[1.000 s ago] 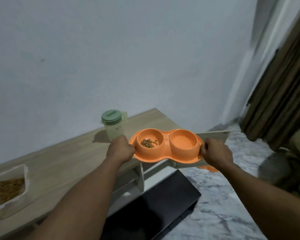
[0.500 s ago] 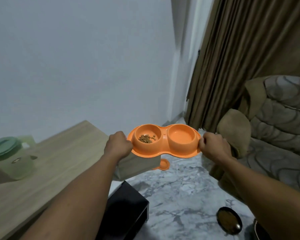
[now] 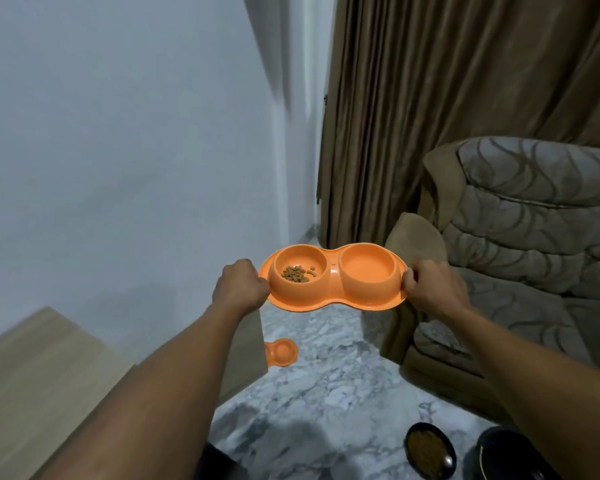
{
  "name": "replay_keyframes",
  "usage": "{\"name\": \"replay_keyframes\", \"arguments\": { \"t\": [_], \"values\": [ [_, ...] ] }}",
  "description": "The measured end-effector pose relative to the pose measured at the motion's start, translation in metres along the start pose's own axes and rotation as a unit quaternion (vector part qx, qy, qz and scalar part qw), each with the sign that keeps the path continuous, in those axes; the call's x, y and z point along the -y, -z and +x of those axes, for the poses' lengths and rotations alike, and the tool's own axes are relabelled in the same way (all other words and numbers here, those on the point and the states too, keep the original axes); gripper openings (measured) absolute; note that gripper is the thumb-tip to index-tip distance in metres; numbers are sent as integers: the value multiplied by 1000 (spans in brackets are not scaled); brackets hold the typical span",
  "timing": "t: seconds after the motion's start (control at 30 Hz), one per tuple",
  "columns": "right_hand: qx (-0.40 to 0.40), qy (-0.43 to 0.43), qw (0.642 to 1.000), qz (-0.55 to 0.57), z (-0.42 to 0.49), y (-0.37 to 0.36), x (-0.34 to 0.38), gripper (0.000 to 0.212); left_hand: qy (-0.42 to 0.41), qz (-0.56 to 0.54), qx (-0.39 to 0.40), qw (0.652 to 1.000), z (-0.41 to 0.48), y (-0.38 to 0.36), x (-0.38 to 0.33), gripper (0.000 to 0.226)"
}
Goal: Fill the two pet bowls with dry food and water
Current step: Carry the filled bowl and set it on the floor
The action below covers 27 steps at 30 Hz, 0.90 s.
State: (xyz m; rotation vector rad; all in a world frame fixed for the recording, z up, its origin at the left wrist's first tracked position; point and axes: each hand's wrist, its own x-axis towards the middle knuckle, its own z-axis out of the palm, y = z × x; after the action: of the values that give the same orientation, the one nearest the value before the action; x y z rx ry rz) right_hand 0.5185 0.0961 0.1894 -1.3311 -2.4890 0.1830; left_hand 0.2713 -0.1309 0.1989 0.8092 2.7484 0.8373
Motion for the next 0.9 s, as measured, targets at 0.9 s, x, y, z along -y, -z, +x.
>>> {"name": "replay_keyframes", "arguments": {
  "t": [0.9],
  "values": [
    [69, -57, 995, 50, 366, -268, -27, 31, 37, 37, 32, 998, 397, -227, -37, 7]
  ]
}}
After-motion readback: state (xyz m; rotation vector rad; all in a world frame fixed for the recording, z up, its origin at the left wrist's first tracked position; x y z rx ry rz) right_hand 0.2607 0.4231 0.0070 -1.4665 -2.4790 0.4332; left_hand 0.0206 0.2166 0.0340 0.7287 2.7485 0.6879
